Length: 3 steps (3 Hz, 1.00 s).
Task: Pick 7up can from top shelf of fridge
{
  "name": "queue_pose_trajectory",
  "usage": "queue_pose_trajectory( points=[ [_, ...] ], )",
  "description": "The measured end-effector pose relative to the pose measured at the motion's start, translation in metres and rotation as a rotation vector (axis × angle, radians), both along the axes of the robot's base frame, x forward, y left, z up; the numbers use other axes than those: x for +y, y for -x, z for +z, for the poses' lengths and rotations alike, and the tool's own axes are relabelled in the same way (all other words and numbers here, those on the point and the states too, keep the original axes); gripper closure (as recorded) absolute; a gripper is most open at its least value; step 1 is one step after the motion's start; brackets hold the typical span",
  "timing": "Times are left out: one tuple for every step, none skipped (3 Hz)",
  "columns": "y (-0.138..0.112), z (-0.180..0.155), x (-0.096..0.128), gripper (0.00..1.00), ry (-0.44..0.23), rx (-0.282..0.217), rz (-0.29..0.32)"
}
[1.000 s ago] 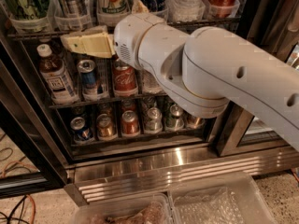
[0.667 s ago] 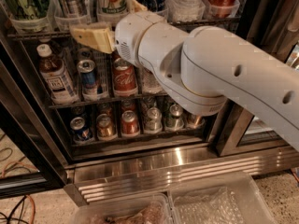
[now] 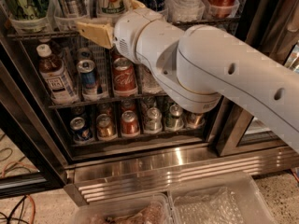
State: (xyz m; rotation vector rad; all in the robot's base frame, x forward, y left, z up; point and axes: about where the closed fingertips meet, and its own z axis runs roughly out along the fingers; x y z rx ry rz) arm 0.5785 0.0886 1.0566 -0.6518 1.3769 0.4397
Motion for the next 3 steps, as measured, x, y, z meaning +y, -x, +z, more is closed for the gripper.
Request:
queue_pose_trajectory(
  points=[
    [-0.01,0.004,-0.006,0.23,-0.01,-0.014,-0.036],
    [-0.02,0.004,-0.016,0.23,-0.02,-0.02,-0.074],
    [-0.029,0.0,-0.02,0.23,-0.03,-0.02,-0.083]
  ],
)
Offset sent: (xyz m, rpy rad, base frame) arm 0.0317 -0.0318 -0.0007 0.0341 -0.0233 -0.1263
